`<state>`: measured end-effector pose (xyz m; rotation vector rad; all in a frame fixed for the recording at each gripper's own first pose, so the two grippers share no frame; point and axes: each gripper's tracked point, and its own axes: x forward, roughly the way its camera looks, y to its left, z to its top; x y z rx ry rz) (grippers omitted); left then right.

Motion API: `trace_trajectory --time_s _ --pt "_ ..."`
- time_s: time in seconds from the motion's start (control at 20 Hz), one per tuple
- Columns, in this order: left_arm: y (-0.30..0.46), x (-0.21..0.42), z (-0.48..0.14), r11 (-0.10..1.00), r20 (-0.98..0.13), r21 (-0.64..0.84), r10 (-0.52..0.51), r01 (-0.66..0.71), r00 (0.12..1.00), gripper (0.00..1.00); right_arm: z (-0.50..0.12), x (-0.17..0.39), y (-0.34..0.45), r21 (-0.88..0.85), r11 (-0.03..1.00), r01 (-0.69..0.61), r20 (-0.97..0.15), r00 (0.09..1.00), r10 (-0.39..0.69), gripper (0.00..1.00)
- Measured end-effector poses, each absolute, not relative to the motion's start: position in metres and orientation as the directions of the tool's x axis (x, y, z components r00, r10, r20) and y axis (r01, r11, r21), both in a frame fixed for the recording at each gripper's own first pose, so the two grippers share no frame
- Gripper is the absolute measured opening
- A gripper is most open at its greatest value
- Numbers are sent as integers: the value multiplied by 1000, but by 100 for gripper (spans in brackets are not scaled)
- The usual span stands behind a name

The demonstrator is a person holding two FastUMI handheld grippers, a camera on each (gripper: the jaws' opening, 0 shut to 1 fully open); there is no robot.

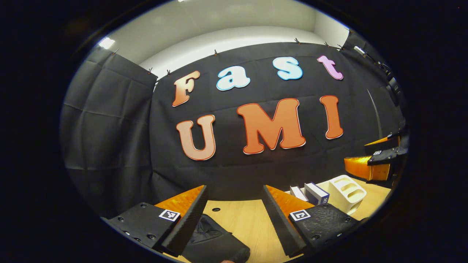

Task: Open the schoolbag, grab two books from the bookshelf and put them into the schoolbag.

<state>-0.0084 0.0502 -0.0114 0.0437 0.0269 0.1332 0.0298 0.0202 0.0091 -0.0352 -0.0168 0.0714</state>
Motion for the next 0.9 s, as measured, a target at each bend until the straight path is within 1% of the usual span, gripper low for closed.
trace_trajectory --time_s 0.25,0.4,0.55,0.7,0.9 --pt "51 -20 -17 979 -15 144 150 -147 988 93 11 31 18 -46 995 -89 24 996 91 96" --pt "53 -23 -40 956 -38 254 163 -148 986 93 10 28 8 -73 994 -80 34 996 83 96" --pt "48 -28 -91 925 -118 367 153 -100 981 93 1 26 -5 -79 995 -64 22 998 66 96" --pt "37 -35 -158 879 -229 477 130 -5 965 95 -12 25 -24 -78 996 -39 -3 999 39 96" --pt "36 -44 -243 774 -348 620 123 129 929 95 -29 27 -49 -79 997 2 -38 999 -5 96"
